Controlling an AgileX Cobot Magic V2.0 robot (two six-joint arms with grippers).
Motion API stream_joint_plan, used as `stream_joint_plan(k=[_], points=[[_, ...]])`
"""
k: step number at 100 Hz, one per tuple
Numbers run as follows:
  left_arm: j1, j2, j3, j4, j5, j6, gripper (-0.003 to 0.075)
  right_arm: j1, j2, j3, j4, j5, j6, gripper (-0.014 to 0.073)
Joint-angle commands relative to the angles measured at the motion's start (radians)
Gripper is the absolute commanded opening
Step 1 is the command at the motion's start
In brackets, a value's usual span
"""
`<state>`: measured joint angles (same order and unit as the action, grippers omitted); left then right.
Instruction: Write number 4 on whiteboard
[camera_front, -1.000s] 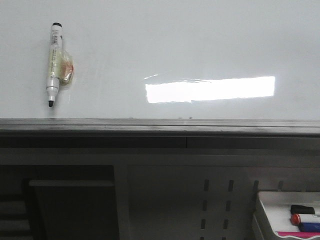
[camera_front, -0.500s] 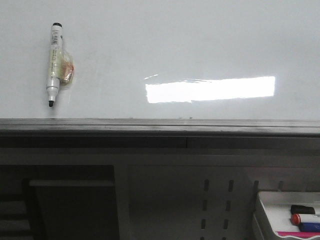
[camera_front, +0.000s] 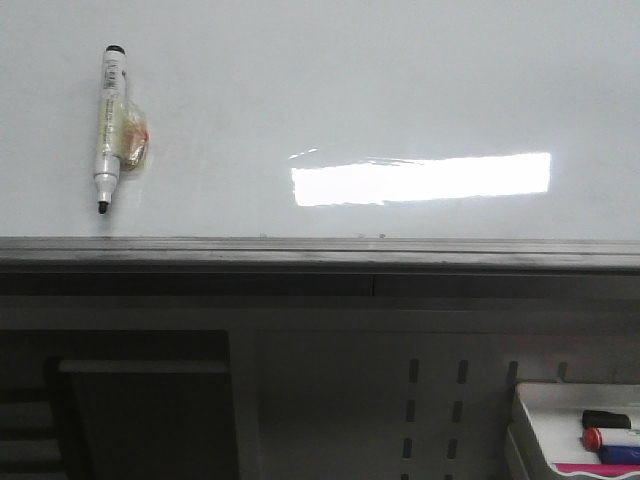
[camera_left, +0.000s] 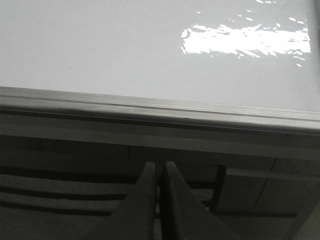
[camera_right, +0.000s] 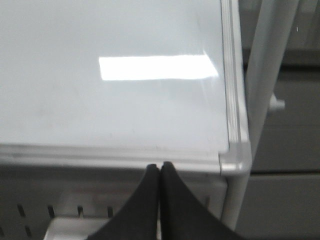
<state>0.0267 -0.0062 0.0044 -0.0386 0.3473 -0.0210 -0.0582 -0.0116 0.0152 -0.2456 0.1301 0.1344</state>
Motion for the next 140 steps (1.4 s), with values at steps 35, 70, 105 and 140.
stream_joint_plan(k=[35,70,105,140], points=[[0.003,-0.024,0.033,0.236,-0.135,-0.011,-0.002,-0.004,-0.014,0.019,0.021,-0.544,-0.005,-0.0053],[0.003,-0.024,0.033,0.252,-0.258,-0.011,-0.002,-0.004,-0.014,0.017,0.045,-0.335,-0.005,-0.0053],[0.003,0.06,-0.176,0.165,-0.231,-0.011,-0.002,-0.004,0.207,-0.168,0.246,0.082,-0.003,-0.0054],[0.003,0.33,-0.357,0.165,-0.137,-0.011,-0.0002,-0.004,0.506,-0.353,0.246,0.11,-0.003,-0.0054]])
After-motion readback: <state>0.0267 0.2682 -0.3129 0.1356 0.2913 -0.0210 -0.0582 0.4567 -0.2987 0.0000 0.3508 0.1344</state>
